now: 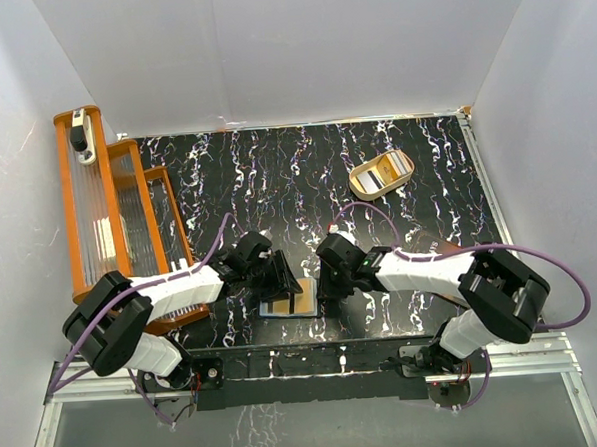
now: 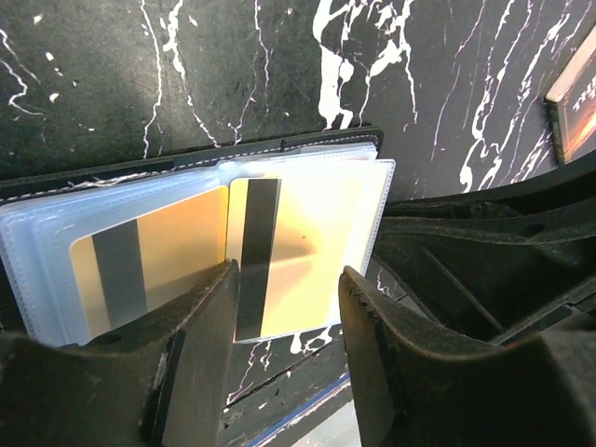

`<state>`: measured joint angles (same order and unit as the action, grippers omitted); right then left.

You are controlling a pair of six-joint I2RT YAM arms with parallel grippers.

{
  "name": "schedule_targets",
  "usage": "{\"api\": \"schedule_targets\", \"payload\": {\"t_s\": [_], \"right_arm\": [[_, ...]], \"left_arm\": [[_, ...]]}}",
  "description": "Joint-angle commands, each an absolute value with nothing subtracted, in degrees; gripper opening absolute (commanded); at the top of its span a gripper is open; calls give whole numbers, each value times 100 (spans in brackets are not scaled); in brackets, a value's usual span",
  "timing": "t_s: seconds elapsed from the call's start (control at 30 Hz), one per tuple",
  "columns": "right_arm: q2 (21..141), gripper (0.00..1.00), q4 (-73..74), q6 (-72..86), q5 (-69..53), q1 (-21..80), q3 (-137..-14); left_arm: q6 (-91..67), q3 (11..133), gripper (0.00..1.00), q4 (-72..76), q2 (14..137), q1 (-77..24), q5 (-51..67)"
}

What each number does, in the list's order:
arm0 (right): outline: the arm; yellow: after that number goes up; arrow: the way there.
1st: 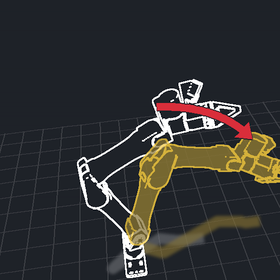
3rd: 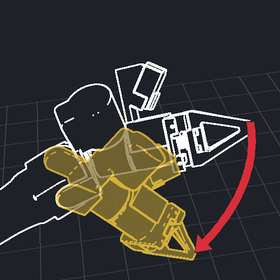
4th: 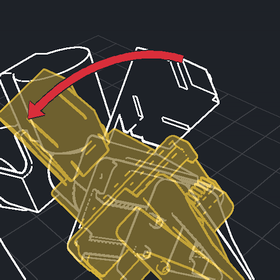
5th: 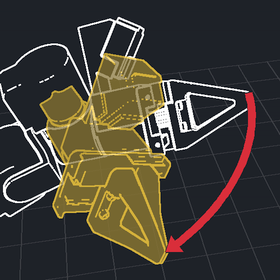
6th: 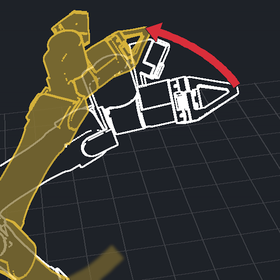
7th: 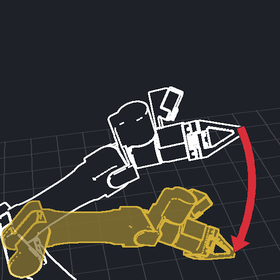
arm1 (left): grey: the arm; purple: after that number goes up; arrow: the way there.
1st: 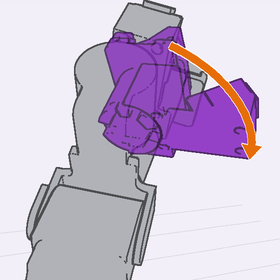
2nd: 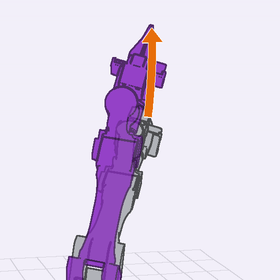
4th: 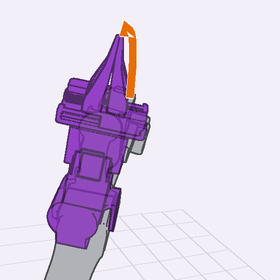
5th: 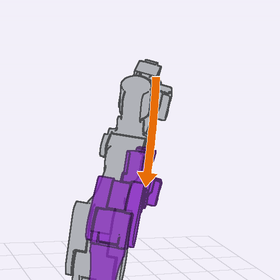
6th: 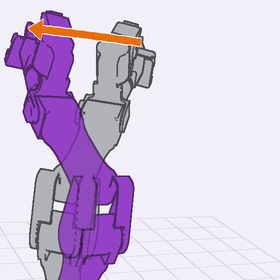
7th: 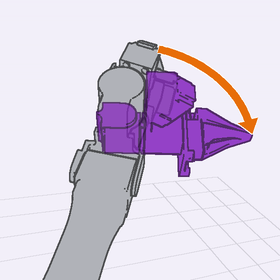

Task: Put the credit cards into the card holder
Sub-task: Insert the credit card into the card holder.

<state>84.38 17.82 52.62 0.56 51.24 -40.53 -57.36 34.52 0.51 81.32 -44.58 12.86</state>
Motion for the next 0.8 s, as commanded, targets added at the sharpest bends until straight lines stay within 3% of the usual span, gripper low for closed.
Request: {"api": "schedule_targets", "payload": {"t_s": [0.0, 0.17, 0.4, 0.77], "right_arm": [[8295, 16, 2013, 5212, 295, 5164, -3888], [7926, 19, 2207, 5212, 492, 5167, -4059], [7338, 26, 1732, 5403, 103, 5168, -4033], [7534, 15, 878, 5712, -372, 5177, -3819]], "left_arm": [[-5923, 3220, 46, 411, 8104, -4430, 1478], [-6041, 3196, 46, 648, 8089, -4429, 1652], [-5661, 3769, 52, -341, 7628, -4427, 1162], [-6187, 3388, 52, -40, 7422, -4346, 1319]]}}
